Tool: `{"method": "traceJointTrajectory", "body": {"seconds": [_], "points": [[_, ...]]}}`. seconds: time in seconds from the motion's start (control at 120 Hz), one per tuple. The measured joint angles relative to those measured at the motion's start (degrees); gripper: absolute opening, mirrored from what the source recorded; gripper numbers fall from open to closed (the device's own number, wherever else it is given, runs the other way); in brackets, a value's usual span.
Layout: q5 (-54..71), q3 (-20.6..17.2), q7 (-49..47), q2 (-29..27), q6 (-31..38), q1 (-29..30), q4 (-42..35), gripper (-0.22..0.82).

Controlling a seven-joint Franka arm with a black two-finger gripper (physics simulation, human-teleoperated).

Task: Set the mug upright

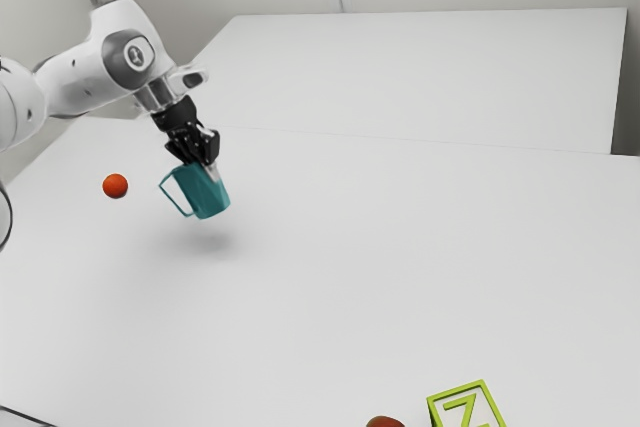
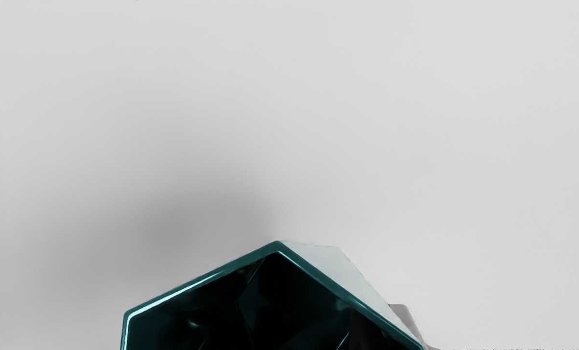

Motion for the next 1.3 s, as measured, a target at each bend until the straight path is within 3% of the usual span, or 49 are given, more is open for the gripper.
{"method": "traceJointTrajectory", "body": {"seconds": [0.292,0.533,0.992,1.3], "points": [[15.19,-2.88,-10.86,-11.26,14.01,-6.25,-16.63,-0.16],[19.45,-4.01,-20.71,-14.98,23.77,-10.31,-25.47,-0.17],[20.69,-4.31,-33.52,-9.73,31.93,-7.16,-27.46,-0.18],[20.71,-4.34,-38.36,-6.33,34.44,-8.37,-27.40,-0.18]]}}
